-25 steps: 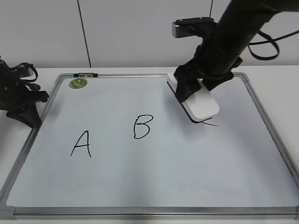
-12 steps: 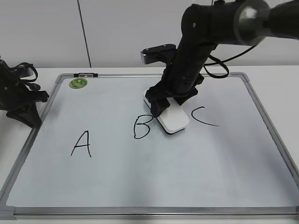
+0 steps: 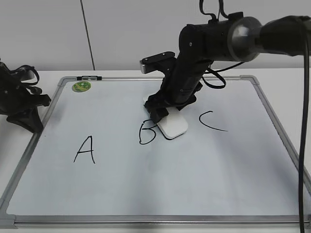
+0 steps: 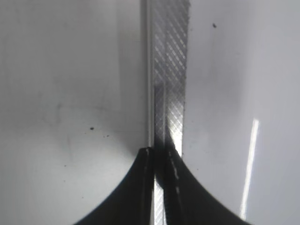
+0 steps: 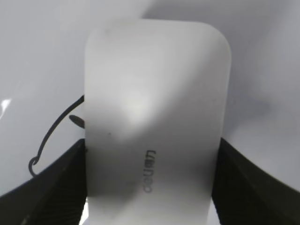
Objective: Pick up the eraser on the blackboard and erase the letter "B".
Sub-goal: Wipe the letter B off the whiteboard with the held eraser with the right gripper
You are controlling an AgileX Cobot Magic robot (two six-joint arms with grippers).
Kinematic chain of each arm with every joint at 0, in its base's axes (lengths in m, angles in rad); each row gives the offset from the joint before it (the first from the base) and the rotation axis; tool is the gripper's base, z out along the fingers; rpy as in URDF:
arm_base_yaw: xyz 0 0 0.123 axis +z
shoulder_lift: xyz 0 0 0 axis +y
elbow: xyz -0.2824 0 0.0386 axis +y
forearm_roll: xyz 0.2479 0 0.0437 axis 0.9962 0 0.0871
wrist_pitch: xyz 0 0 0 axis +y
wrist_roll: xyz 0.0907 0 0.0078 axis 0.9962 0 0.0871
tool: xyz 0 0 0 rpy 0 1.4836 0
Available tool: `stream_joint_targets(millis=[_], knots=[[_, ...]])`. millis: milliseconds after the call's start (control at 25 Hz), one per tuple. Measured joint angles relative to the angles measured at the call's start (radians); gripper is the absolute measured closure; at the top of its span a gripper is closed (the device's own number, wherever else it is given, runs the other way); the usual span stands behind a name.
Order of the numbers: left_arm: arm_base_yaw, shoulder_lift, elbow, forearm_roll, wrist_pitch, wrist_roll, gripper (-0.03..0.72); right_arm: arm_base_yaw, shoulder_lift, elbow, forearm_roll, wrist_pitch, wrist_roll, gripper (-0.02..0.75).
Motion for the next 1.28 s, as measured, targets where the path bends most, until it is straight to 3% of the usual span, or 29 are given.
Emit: stream_joint_targets(millis=[400, 920, 1280], knots=[[0.000, 0.000, 0.000, 0.000, 0.000, 0.000, 0.666, 0.007, 0.043, -0.010, -0.010, -0.046, 0.007, 0.209], [0.002, 0.000, 0.000, 0.000, 0.000, 0.000, 0.666, 0.080, 0.044, -0.015, -0.125, -0.039, 0.008, 0.211], [0.002, 0.000, 0.000, 0.000, 0.000, 0.000, 0.666, 0.186, 0.044, -0.017, -0.057, 0.007, -0.050, 0.211]])
